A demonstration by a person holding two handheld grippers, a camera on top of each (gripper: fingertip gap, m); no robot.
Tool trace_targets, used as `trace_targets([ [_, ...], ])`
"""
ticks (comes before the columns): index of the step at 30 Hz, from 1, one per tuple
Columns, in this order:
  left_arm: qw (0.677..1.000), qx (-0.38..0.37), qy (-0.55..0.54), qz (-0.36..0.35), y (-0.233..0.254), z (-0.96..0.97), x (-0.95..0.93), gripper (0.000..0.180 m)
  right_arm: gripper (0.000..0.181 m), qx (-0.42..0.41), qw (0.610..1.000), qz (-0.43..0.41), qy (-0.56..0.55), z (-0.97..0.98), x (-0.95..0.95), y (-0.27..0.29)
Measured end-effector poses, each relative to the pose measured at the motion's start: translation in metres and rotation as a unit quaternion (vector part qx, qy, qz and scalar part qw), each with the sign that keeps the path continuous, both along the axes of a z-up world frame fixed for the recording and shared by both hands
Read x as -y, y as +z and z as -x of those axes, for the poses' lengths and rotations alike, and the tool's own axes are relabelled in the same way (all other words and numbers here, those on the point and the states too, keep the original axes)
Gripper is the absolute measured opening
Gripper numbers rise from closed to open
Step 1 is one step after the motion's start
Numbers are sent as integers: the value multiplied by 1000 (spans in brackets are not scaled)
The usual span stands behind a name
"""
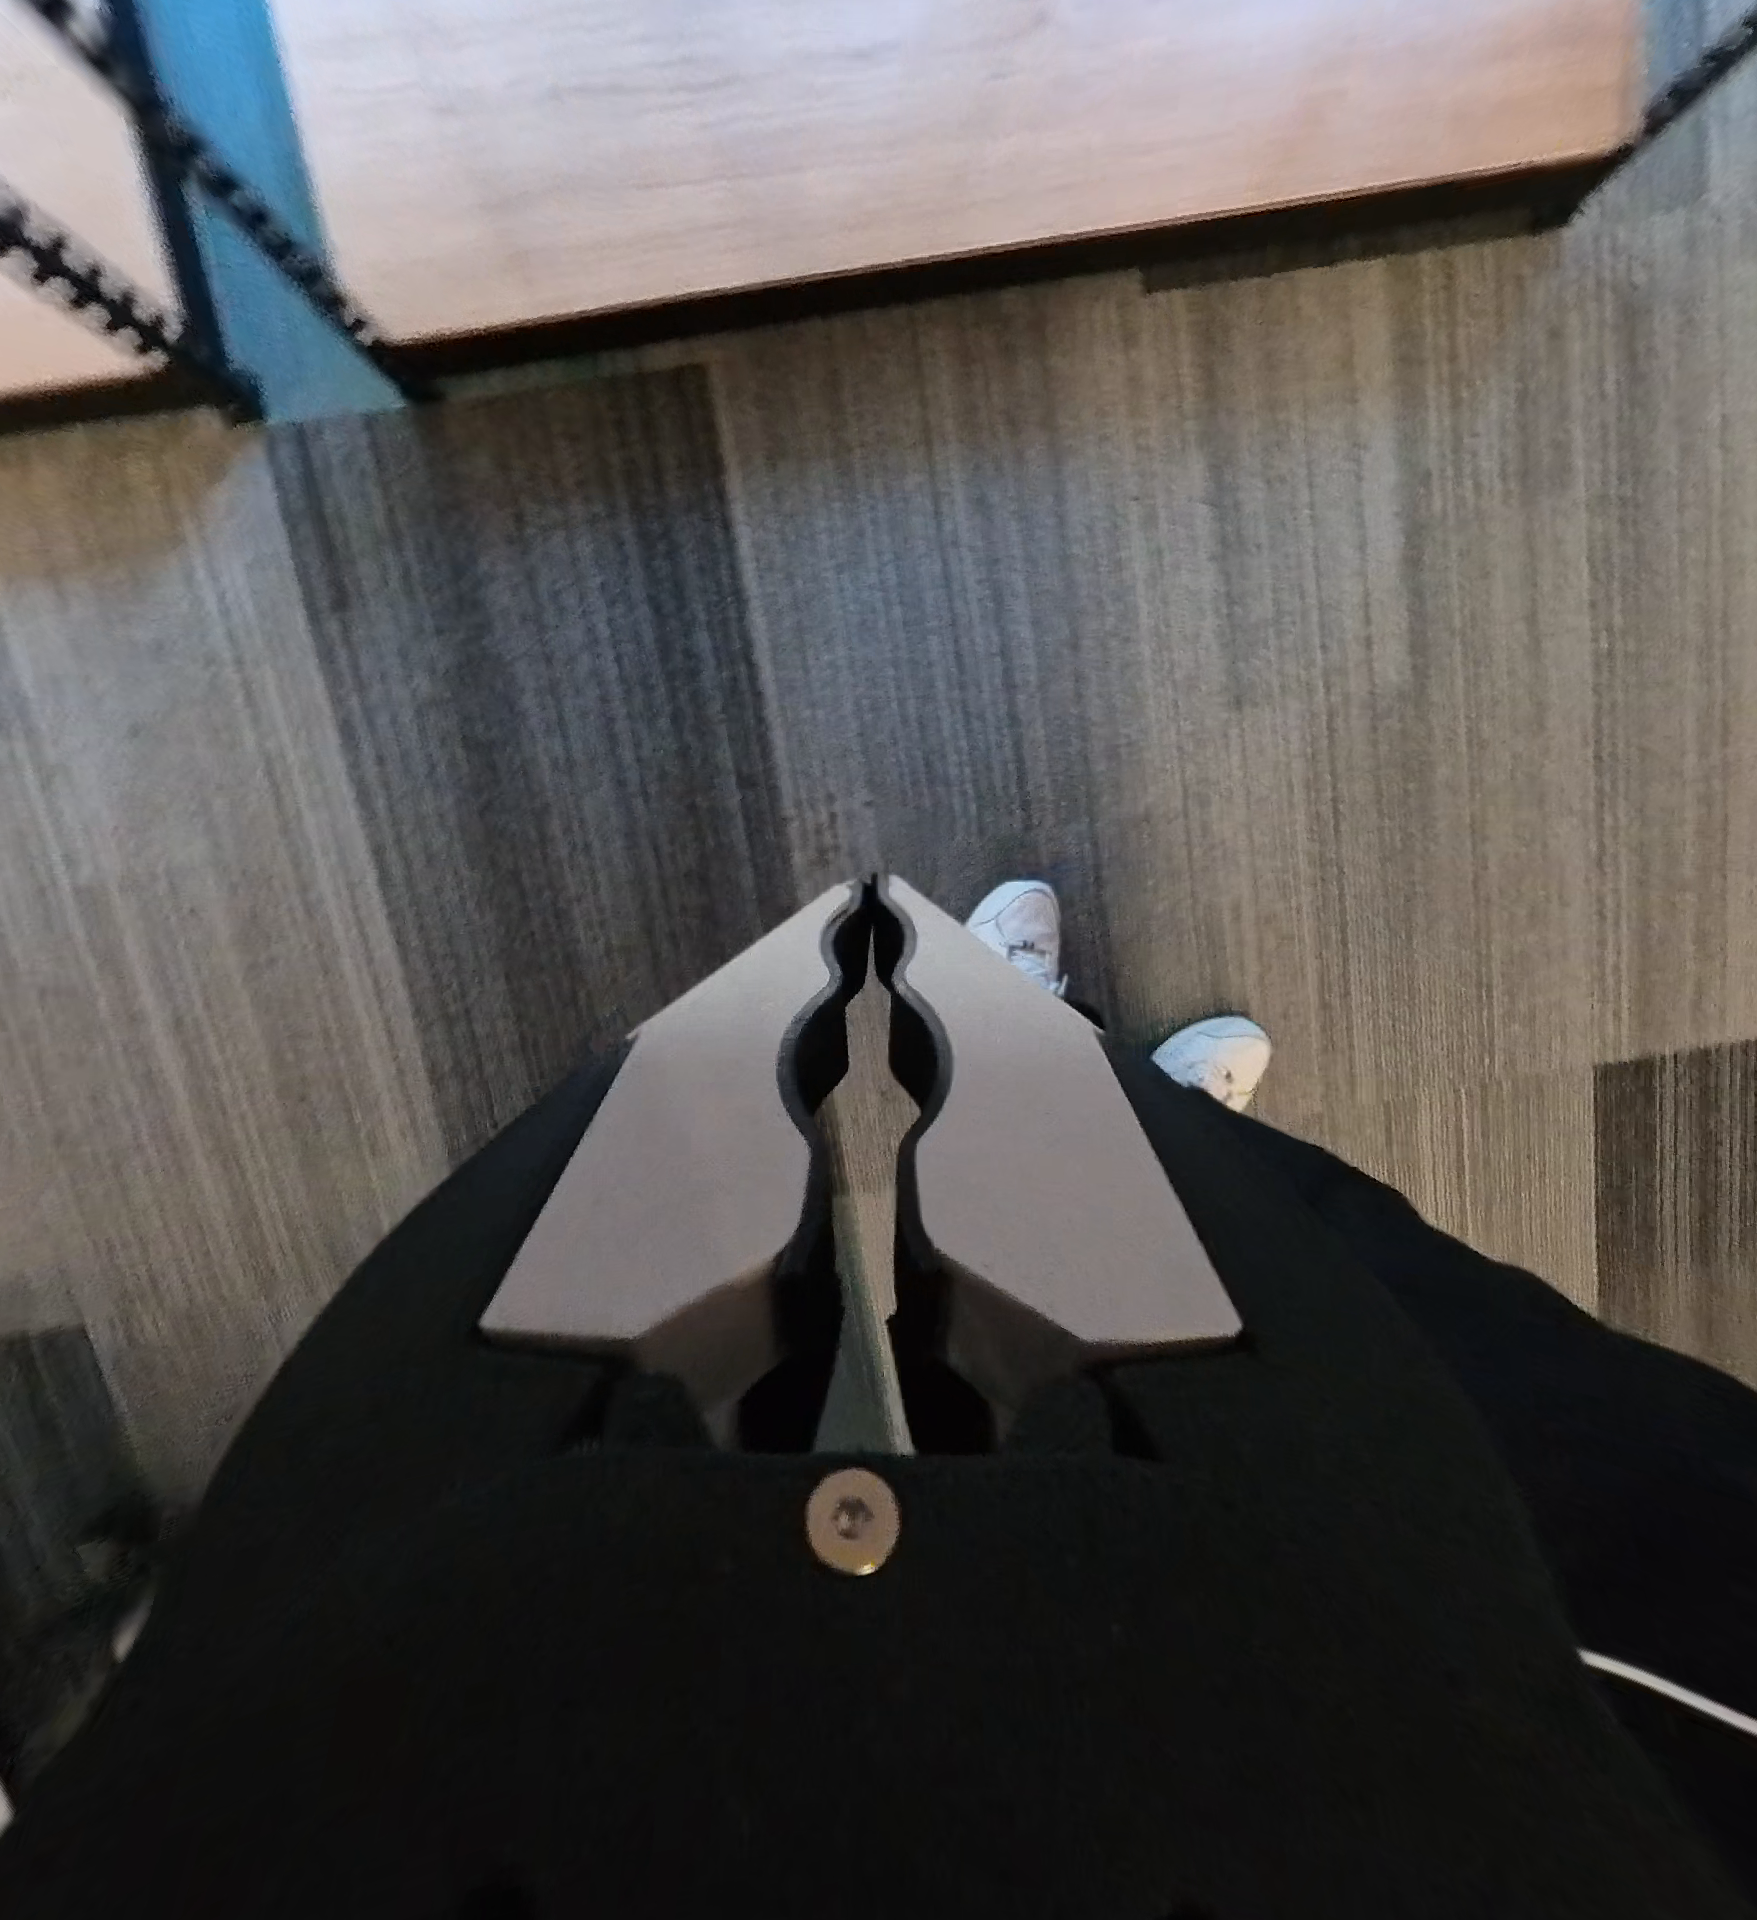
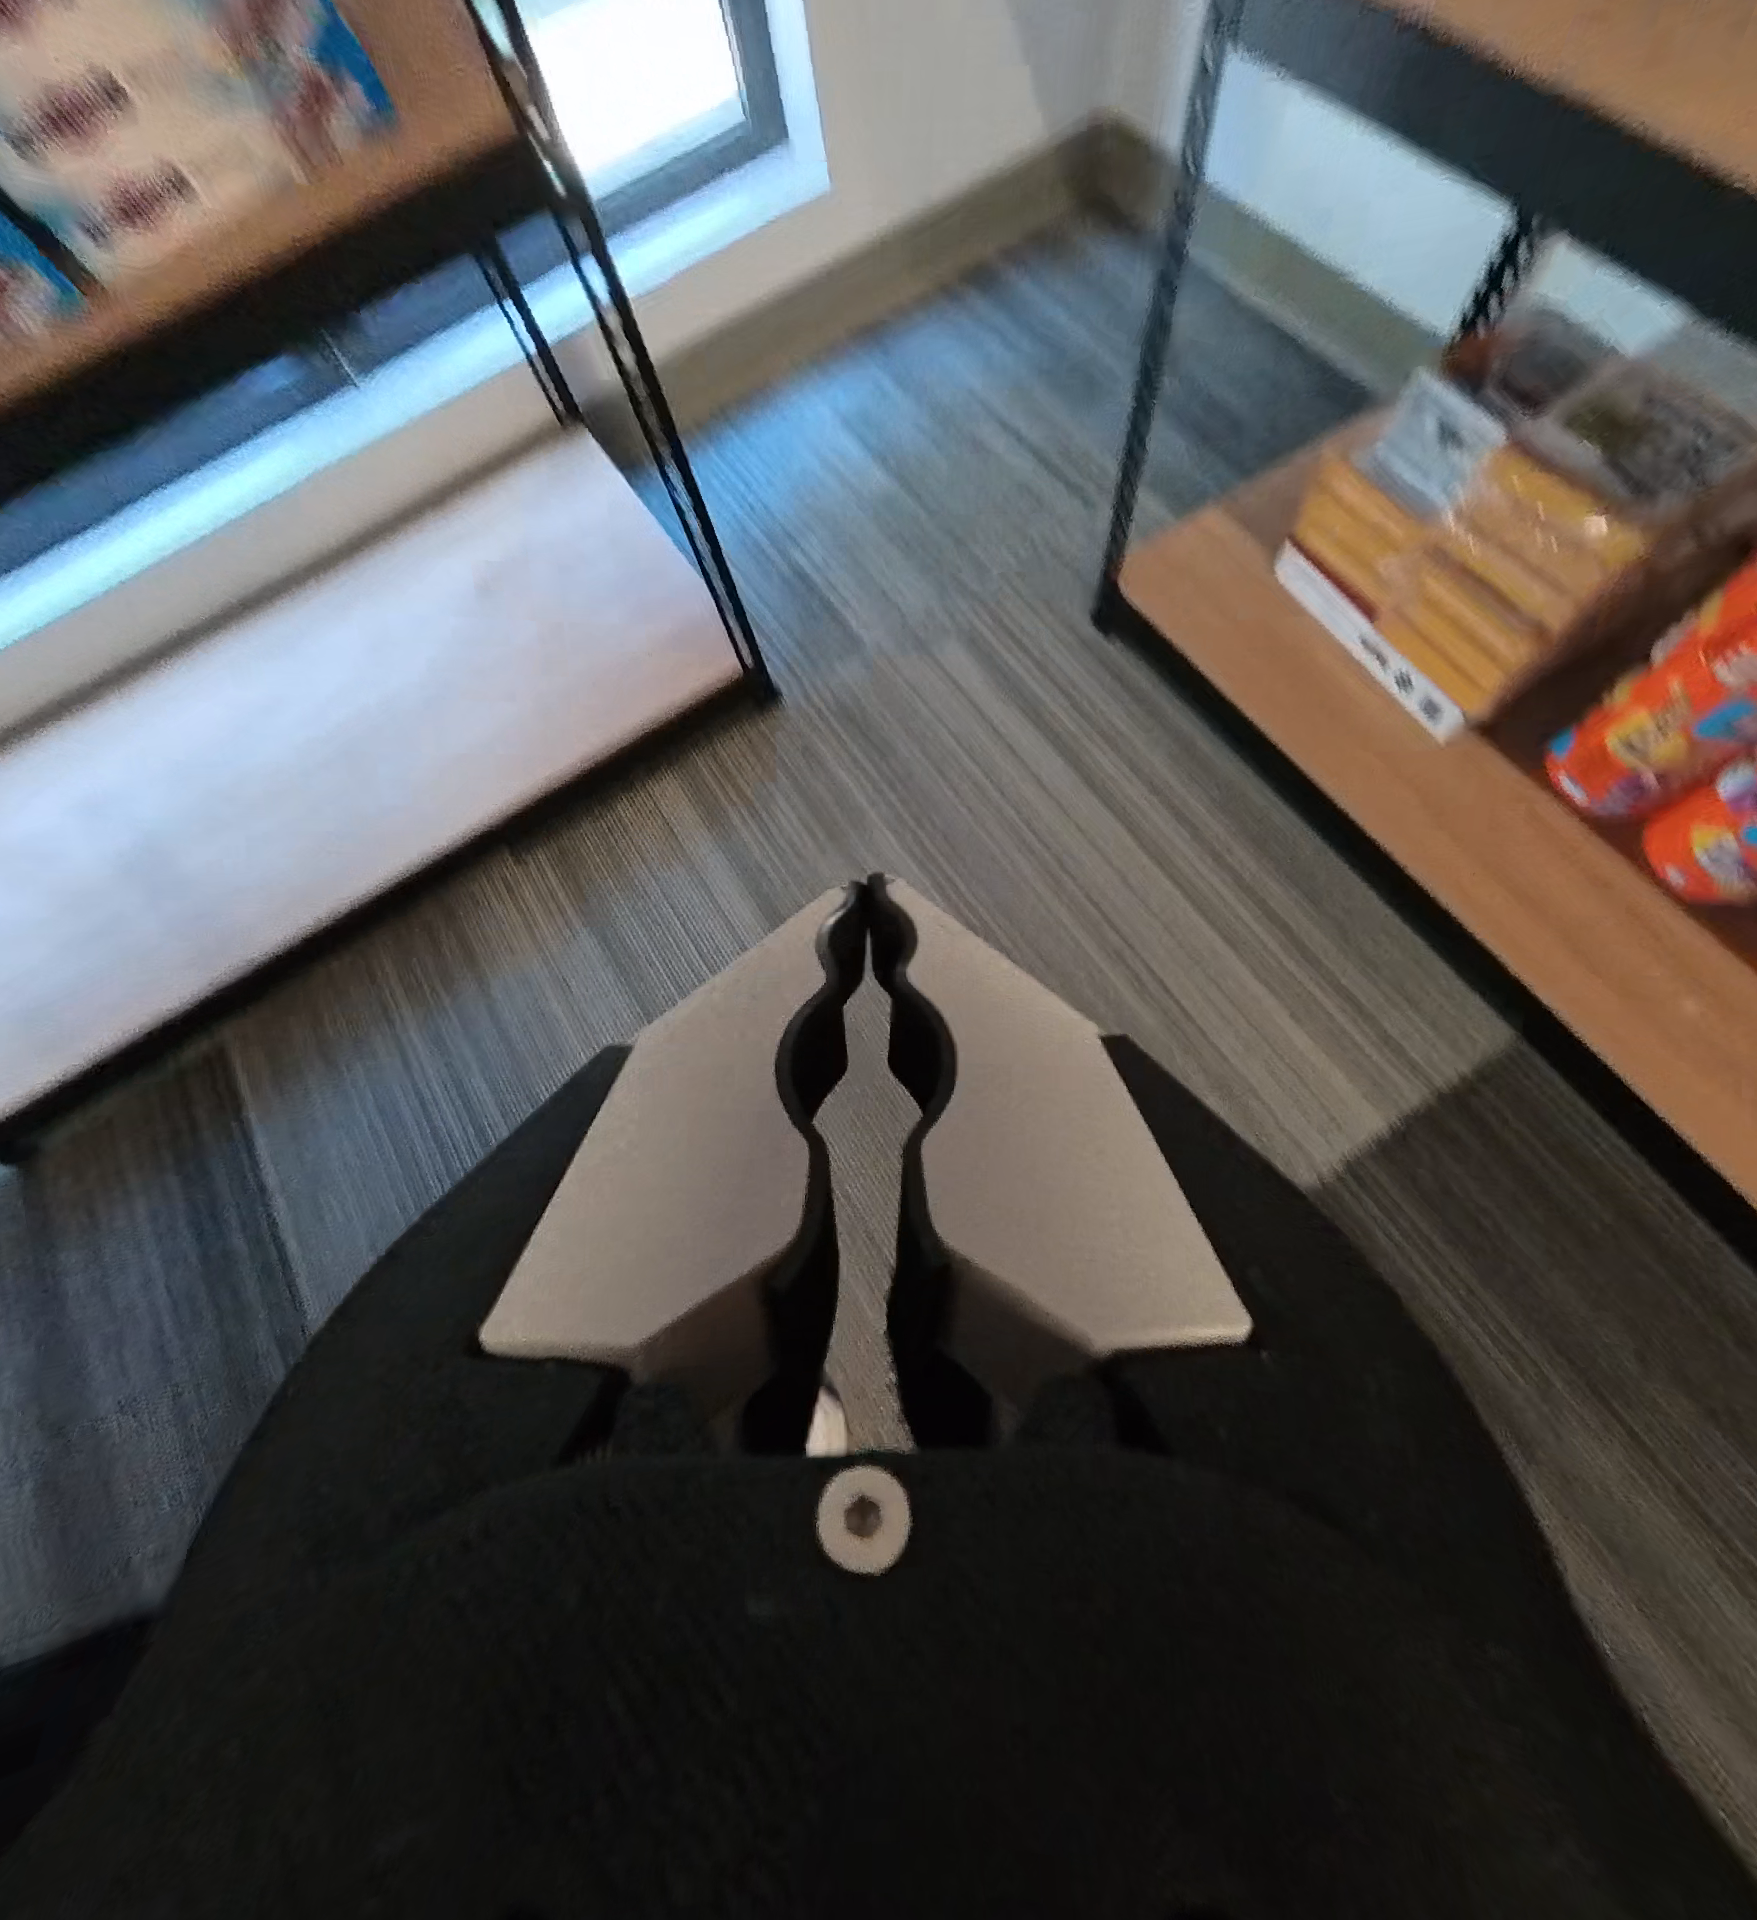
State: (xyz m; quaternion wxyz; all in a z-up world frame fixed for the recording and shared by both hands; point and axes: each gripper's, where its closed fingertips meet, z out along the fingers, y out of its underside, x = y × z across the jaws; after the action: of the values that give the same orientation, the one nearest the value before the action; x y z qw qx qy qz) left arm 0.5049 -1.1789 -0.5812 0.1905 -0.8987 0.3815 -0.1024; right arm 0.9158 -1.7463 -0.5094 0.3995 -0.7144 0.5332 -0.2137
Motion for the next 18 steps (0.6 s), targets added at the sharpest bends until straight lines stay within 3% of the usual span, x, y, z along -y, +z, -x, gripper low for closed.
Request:
trace_targets([
  [7, 987, -16, 158, 33, -24, 151, 11, 0, 0, 183, 981, -20, 59, -54, -80, 141],
  [14, 982, 21, 186, 31, -32, 258, -5, 0, 0, 366, 923, -96, 73, -19, -165, 307],
  [18, 975, 64, 215, 4, -19, 329, -51, 0, 16, 414, 883, -151, 159, 59, -275, 344],
])
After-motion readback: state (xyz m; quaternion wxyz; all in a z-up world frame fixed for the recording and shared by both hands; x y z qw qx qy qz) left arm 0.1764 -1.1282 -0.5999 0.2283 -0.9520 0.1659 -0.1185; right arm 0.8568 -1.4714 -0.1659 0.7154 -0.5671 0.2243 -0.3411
